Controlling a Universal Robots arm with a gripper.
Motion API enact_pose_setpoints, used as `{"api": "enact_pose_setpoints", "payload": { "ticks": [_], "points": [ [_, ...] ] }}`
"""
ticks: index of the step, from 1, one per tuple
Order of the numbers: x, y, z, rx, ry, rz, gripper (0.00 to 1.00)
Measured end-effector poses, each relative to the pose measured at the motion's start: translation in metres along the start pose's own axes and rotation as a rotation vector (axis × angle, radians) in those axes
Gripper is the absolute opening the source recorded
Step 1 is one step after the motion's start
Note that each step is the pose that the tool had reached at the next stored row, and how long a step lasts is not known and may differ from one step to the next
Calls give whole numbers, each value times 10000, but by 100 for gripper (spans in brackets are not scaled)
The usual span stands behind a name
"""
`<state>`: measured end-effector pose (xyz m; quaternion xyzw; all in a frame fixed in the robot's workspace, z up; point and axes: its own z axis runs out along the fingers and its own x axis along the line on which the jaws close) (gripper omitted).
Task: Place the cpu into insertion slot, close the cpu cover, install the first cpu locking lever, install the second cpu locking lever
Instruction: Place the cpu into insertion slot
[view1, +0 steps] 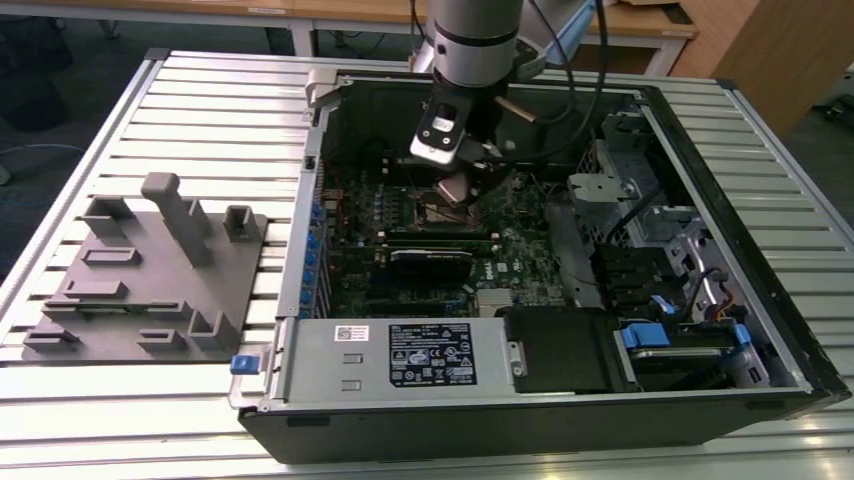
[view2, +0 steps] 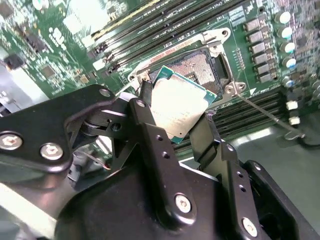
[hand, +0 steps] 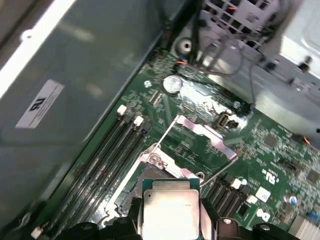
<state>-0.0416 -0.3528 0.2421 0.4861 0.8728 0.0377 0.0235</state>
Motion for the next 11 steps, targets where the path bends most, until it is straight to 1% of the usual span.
{"api": "enact_pose_setpoints", "payload": {
  "ticks": [11],
  "points": [
    [0,-1,6,9,-178,1998,54]
  ]
}}
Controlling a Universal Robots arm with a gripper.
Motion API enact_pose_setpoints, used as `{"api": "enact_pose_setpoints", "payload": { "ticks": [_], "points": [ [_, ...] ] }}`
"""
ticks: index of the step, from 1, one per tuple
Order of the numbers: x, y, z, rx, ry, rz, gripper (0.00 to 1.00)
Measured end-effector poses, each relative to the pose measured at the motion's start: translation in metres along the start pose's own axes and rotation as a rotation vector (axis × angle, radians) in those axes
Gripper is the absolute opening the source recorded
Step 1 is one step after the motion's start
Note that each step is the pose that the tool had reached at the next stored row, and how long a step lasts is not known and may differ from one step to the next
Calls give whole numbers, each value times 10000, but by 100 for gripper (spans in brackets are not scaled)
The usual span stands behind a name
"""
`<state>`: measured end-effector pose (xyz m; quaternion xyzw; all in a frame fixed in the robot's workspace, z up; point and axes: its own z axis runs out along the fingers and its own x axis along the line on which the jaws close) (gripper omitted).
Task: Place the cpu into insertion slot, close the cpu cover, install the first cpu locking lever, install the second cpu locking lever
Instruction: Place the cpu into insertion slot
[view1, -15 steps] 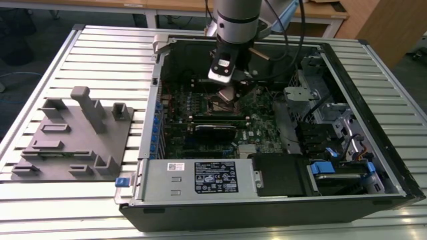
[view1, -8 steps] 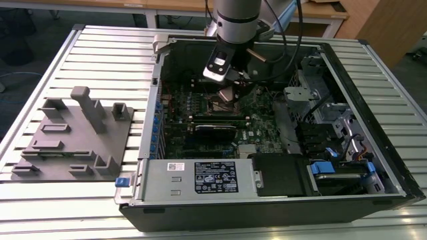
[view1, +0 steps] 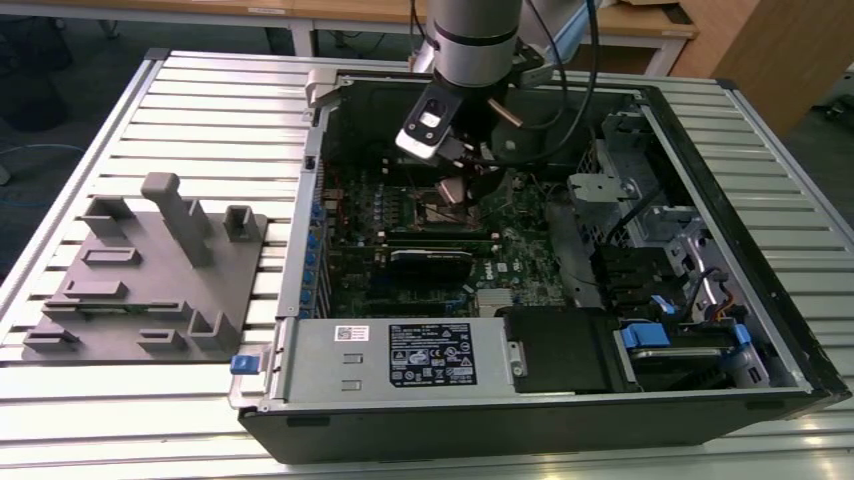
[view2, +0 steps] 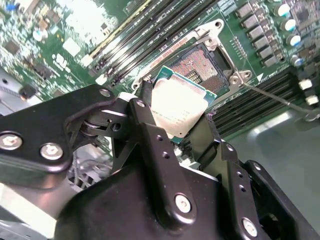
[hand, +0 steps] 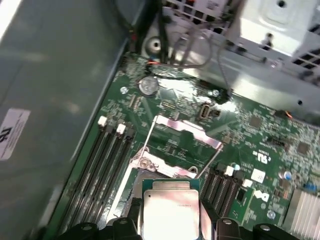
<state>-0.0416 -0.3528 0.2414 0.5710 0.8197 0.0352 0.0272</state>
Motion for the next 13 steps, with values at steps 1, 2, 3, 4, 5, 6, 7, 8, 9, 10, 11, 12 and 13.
{"api": "enact_pose_setpoints", "payload": {
  "ticks": [1,2,3,4,5,6,7,8,9,10,11,12,13],
  "points": [
    [0,0,1,0,-15,179,54],
    [0,0,3,1,-31,358,54],
    [0,0,3,2,-48,537,54],
    [0,0,5,3,-64,717,54],
    [0,0,6,4,-80,895,54],
    [0,-1,7,5,-96,1075,54],
    [0,-1,8,5,-113,1264,54],
    [0,-1,10,7,-129,1443,54],
    [0,-1,11,8,-145,1623,54],
    [0,-1,12,8,-161,1807,54],
    [0,-1,14,9,-177,1987,54],
    [0,-1,16,9,-192,2165,54],
    [0,-1,18,10,-209,2346,54]
  ]
}}
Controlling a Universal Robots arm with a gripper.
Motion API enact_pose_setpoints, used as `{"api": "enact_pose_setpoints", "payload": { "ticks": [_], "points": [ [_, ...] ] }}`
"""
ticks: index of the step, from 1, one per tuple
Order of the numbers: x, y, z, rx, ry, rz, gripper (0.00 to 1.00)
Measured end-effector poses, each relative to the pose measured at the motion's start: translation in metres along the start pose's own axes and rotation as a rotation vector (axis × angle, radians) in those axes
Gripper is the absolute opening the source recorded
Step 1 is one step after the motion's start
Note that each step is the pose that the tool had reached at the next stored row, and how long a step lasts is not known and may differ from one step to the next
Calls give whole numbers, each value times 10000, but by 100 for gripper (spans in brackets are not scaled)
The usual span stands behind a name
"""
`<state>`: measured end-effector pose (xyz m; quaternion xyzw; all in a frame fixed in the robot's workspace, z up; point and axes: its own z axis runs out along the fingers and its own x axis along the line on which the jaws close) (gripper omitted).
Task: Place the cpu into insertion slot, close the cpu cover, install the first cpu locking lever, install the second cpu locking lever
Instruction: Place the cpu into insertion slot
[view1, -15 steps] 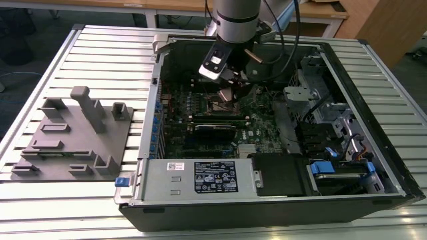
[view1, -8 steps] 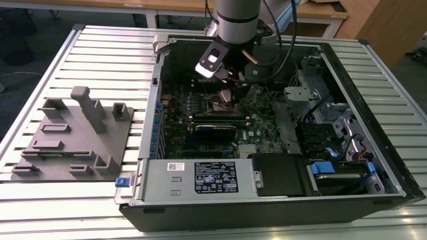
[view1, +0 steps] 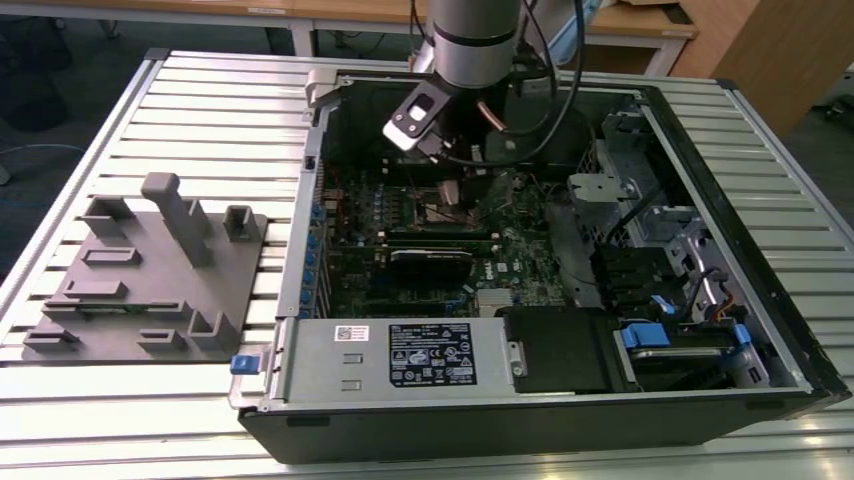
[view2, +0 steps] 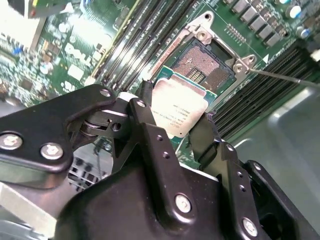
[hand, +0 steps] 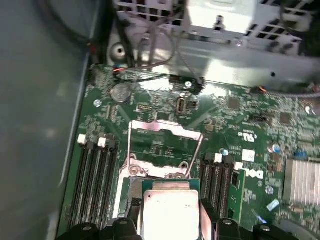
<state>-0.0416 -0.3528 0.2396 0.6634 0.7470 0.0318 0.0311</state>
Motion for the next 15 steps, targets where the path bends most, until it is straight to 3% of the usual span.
{"api": "enact_pose_setpoints", "payload": {
  "ticks": [11,15],
  "points": [
    [0,-3,25,9,-178,1991,54],
    [2,-11,29,8,-182,2101,54]
  ]
}}
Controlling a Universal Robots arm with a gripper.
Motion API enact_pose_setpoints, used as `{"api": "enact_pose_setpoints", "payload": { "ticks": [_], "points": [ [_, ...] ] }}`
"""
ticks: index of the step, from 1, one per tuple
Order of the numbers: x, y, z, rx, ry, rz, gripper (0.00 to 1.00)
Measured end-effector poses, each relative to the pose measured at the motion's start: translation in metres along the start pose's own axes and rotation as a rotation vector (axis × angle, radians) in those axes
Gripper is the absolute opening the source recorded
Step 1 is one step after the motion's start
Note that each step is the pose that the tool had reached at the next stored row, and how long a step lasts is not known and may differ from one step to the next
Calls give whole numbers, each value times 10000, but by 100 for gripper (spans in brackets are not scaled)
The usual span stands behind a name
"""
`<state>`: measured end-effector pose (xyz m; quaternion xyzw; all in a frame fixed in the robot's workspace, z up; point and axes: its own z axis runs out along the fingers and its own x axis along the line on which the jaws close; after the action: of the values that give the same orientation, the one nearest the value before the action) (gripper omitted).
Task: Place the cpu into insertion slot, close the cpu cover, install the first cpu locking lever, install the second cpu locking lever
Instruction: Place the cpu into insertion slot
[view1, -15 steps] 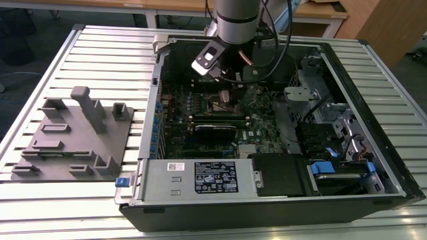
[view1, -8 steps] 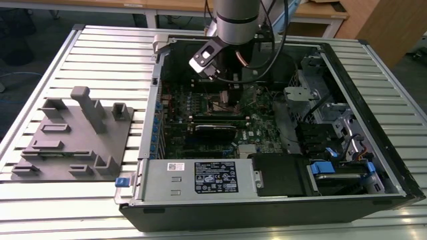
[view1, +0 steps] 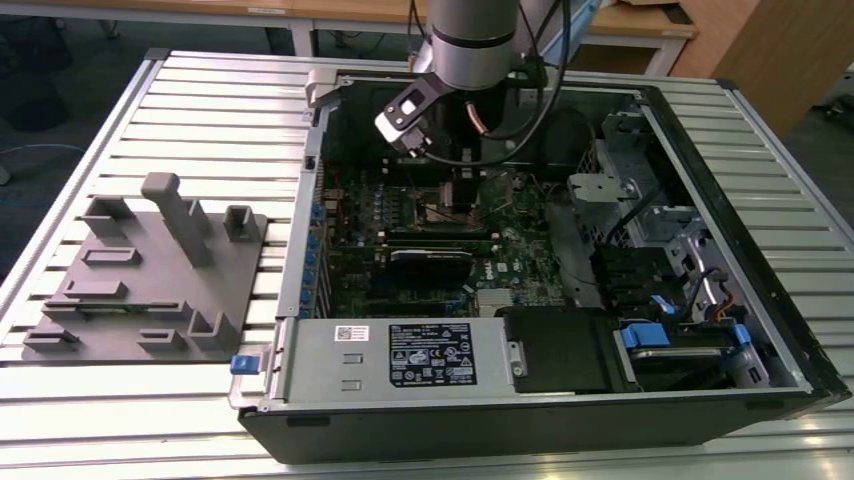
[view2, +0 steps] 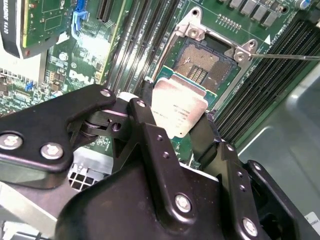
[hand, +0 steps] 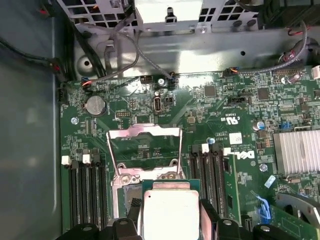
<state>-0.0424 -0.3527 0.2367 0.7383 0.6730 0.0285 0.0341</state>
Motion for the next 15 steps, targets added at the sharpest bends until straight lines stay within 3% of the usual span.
{"api": "enact_pose_setpoints", "payload": {
  "ticks": [15],
  "points": [
    [102,-80,76,2,53,-238,54]
  ]
}}
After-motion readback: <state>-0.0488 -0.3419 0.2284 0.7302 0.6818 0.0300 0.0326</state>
